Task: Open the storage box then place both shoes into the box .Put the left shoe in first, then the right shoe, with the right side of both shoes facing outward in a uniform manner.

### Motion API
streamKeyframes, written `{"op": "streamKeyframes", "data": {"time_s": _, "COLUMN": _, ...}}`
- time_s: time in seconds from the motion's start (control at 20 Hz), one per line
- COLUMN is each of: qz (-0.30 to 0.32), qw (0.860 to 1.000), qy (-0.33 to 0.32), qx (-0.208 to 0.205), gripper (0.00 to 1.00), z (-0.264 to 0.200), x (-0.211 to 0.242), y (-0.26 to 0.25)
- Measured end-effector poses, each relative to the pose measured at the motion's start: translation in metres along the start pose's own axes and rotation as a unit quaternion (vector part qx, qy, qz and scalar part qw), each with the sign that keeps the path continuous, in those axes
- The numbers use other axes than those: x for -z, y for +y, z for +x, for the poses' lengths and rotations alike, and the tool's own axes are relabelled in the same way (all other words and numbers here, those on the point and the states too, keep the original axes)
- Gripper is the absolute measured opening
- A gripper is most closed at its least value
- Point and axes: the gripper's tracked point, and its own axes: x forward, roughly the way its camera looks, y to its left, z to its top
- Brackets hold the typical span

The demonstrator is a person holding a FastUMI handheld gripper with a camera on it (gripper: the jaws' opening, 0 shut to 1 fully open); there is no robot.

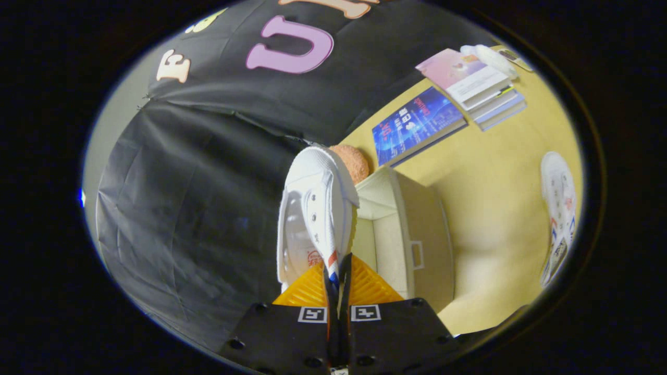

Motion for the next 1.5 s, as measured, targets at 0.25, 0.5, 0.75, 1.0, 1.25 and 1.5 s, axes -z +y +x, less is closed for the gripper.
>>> {"op": "streamKeyframes", "data": {"time_s": 0.25, "qz": -0.027, "qw": 0.997, "qy": 0.045, "qx": 0.053, "gripper": 0.03, "z": 0.058, "x": 0.042, "y": -0.020}}
{"op": "streamKeyframes", "data": {"time_s": 0.5, "qz": -0.022, "qw": 0.993, "qy": 0.063, "qx": 0.099, "gripper": 0.03, "z": 0.088, "x": 0.053, "y": -0.040}}
{"op": "streamKeyframes", "data": {"time_s": 0.75, "qz": -0.019, "qw": 0.983, "qy": 0.078, "qx": 0.165, "gripper": 0.03, "z": 0.114, "x": 0.068, "y": -0.062}}
{"op": "streamKeyframes", "data": {"time_s": 1.0, "qz": -0.062, "qw": 0.971, "qy": 0.081, "qx": 0.215, "gripper": 0.04, "z": 0.126, "x": 0.069, "y": -0.073}}
{"op": "streamKeyframes", "data": {"time_s": 1.25, "qz": -0.039, "qw": 0.981, "qy": 0.078, "qx": 0.171, "gripper": 0.31, "z": 0.125, "x": 0.063, "y": -0.051}}
{"op": "streamKeyframes", "data": {"time_s": 1.5, "qz": -0.032, "qw": 0.987, "qy": 0.069, "qx": 0.145, "gripper": 0.38, "z": 0.101, "x": 0.050, "y": -0.039}}
